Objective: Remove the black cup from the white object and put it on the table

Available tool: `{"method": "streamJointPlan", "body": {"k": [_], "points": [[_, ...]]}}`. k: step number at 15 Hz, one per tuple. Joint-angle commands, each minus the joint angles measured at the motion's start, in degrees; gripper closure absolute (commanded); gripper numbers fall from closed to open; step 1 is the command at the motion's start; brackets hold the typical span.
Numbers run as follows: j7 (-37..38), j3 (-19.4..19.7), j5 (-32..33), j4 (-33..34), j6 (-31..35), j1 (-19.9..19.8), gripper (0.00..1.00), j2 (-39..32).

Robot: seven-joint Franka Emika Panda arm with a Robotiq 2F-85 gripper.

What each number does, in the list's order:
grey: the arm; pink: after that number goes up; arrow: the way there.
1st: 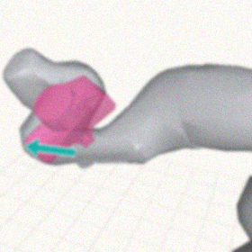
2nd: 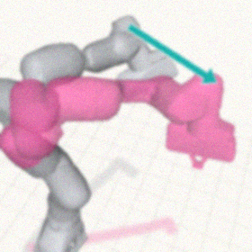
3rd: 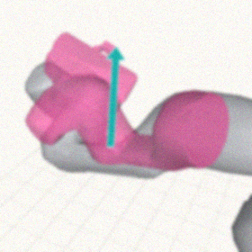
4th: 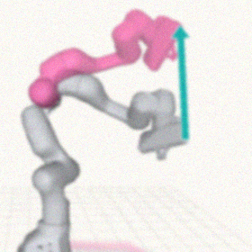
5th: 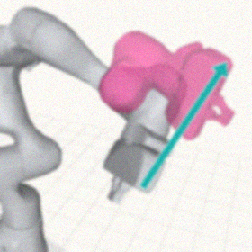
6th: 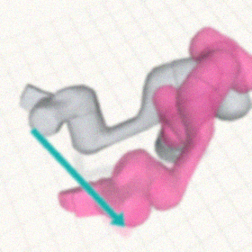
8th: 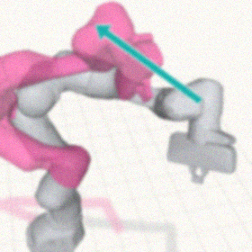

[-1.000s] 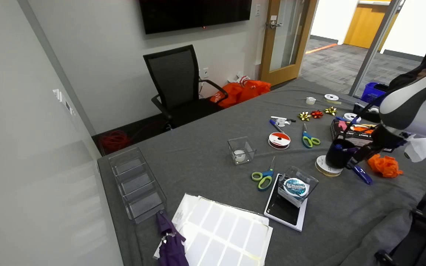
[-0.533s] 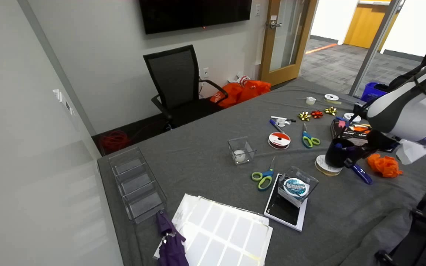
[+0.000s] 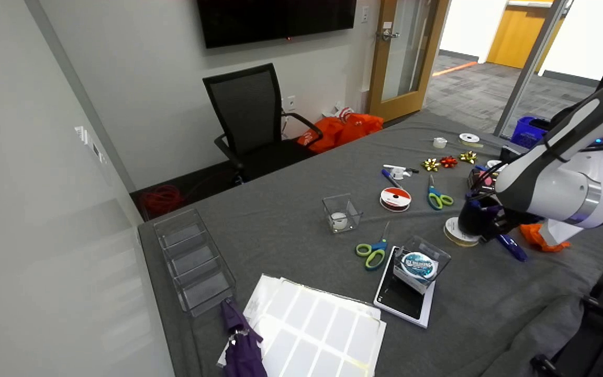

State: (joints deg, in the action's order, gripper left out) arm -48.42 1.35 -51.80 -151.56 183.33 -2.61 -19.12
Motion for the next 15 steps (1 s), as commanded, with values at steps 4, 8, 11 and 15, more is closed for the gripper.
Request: {"method": "streamJointPlan", "body": {"k": [4,8,11,15], "points": [[-1.3,-6.9,-1.5,2.5,0.8,-6.3,0.63,-2.0],[-1.9,-10.7,-1.4,2.6,1.3,-10.8,0.89,-2.0],[-2.1,-12.8,-1.0,2.3,1.4,-13.7,0.97,-1.6],[-1.9,-12.1,-0.1,0.4,1.5,-13.7,0.95,-0.1]]}}
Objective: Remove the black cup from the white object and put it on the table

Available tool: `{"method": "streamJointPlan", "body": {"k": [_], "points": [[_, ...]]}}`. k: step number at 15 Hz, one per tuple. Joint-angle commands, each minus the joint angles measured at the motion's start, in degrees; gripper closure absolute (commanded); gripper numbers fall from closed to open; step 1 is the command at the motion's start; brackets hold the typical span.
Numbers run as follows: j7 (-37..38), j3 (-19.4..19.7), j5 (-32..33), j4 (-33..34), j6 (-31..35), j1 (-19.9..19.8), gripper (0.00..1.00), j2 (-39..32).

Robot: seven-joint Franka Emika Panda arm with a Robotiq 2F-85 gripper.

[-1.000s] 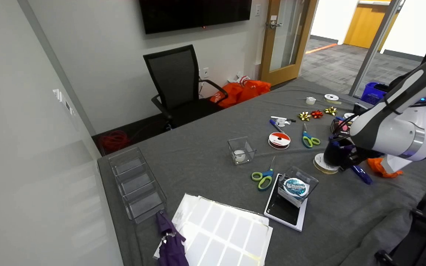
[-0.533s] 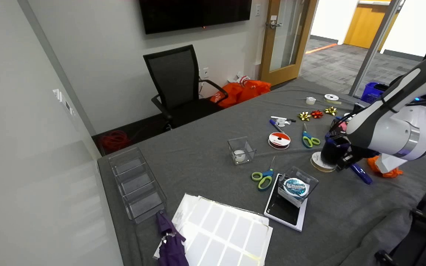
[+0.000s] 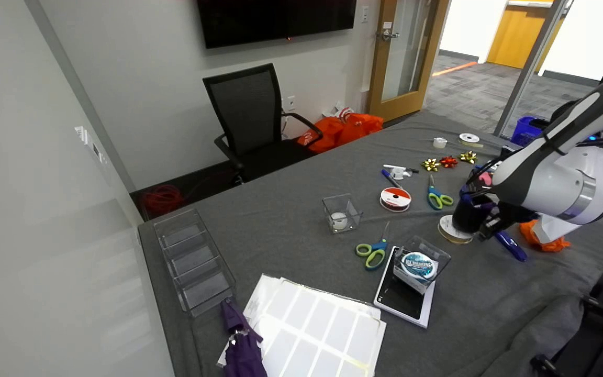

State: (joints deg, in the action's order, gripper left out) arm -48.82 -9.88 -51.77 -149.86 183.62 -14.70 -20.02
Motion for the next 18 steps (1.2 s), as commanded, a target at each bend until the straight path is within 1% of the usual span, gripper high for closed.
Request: {"method": "streamJointPlan", "body": {"k": [1,5,9,12,13,14,18], "points": [[-1.4,-0.8,-0.2,-1.9,0.9,-1.4,0.95,1.7],[-0.6,-1.2,-0.9,-5.2,-0.4,-0.8,0.95,5.9],[1.0,-1.6,-1.3,-9.1,-0.6,0.8,0.95,9.1],[1.6,-3.2,-1.4,-11.6,-0.7,1.2,0.95,10.7],[1.1,-3.8,-2.1,-11.3,-0.8,1.5,0.95,10.2],[-0.8,-4.2,-4.1,-9.5,-1.0,2.0,0.95,8.4],[-1.8,-7.4,-7.7,-9.4,-3.6,2.3,0.95,8.6]]}}
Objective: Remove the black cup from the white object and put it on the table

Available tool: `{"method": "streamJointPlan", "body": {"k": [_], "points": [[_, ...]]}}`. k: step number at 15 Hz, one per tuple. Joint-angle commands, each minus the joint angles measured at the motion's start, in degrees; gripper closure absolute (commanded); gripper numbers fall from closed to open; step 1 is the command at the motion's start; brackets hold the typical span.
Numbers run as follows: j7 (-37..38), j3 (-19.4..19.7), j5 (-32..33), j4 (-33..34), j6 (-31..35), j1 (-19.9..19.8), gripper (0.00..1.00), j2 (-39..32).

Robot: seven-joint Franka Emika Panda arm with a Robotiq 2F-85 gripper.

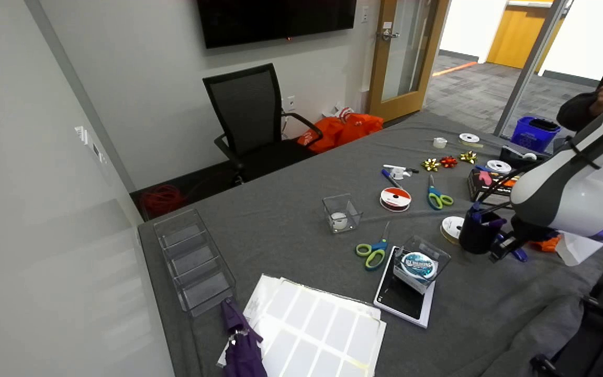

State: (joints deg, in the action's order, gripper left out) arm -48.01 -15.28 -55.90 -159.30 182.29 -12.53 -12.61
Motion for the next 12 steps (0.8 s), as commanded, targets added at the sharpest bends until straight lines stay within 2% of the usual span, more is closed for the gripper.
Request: {"method": "streamJointPlan", "body": {"k": [1,4,8,9,10,12], "points": [[-3.1,-2.3,-4.0,0.0,-3.3,0.4,0.95,0.7],[-6.2,-2.3,-5.0,0.0,-3.7,1.0,0.95,-1.5],[-14.7,-2.4,-8.0,0.1,-2.3,0.0,0.95,-2.6],[-16.6,-2.4,-8.9,0.1,-2.0,0.0,0.56,-2.5],[-18.0,-2.2,-9.8,0.1,-2.0,0.1,0.56,-2.5],[-20.0,-1.6,-10.9,0.1,-1.4,0.7,0.43,-2.4]]}}
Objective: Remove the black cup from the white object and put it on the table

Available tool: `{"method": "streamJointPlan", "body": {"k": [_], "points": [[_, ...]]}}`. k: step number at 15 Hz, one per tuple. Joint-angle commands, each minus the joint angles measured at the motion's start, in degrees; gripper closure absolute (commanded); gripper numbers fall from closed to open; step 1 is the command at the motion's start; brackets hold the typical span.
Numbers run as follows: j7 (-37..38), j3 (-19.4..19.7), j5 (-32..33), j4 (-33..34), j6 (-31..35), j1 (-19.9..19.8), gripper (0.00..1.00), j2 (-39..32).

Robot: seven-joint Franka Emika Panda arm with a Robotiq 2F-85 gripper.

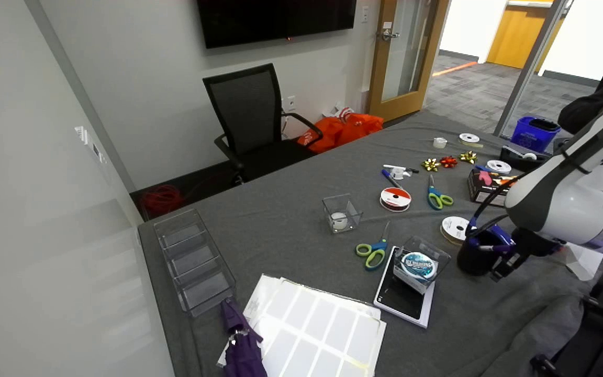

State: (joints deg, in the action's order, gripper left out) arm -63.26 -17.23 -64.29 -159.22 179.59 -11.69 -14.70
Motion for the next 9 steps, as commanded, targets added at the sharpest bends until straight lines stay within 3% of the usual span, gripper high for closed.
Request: {"method": "streamJointPlan", "body": {"k": [1,6,9], "points": [[-5.8,0.3,-3.1,0.0,1.5,-0.2,0.37,-0.1],[-10.6,1.6,-4.7,0.1,1.1,-0.4,0.02,0.9],[-13.9,4.9,-3.7,0.2,-1.1,0.6,0.0,0.4]]}}
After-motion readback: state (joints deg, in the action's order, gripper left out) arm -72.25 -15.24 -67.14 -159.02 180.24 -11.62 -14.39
